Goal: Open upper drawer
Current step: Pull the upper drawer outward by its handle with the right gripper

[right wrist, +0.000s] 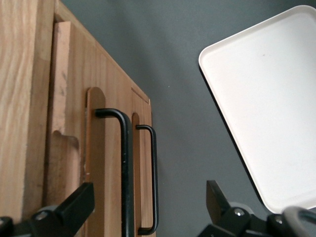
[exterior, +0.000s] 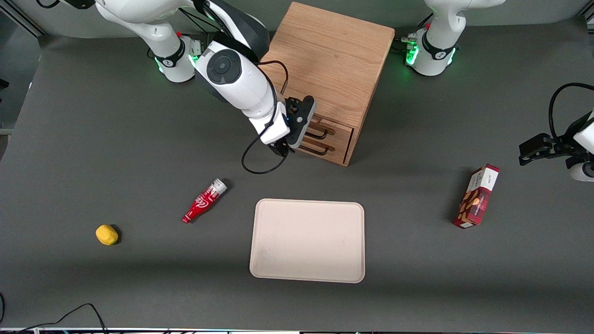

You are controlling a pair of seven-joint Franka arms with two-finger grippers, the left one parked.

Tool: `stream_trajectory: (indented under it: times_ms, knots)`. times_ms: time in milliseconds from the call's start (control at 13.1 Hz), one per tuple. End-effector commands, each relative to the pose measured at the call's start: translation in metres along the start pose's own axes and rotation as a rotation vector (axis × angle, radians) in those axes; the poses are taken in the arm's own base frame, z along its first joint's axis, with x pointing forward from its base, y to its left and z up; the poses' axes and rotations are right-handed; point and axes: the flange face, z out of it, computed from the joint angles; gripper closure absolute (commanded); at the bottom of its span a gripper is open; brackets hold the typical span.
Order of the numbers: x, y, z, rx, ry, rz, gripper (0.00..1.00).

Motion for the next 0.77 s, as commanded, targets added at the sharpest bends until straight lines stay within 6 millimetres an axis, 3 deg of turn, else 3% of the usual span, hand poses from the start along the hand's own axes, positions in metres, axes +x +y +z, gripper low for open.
stream_trajectory:
  times_ms: [0,690]
  knots:
    - [-0.01,0.018,0.024,0.013,0.002,-0.044,0.0]
    - [-0.013,0.029,0.032,0.0,0.007,-0.057,0.0]
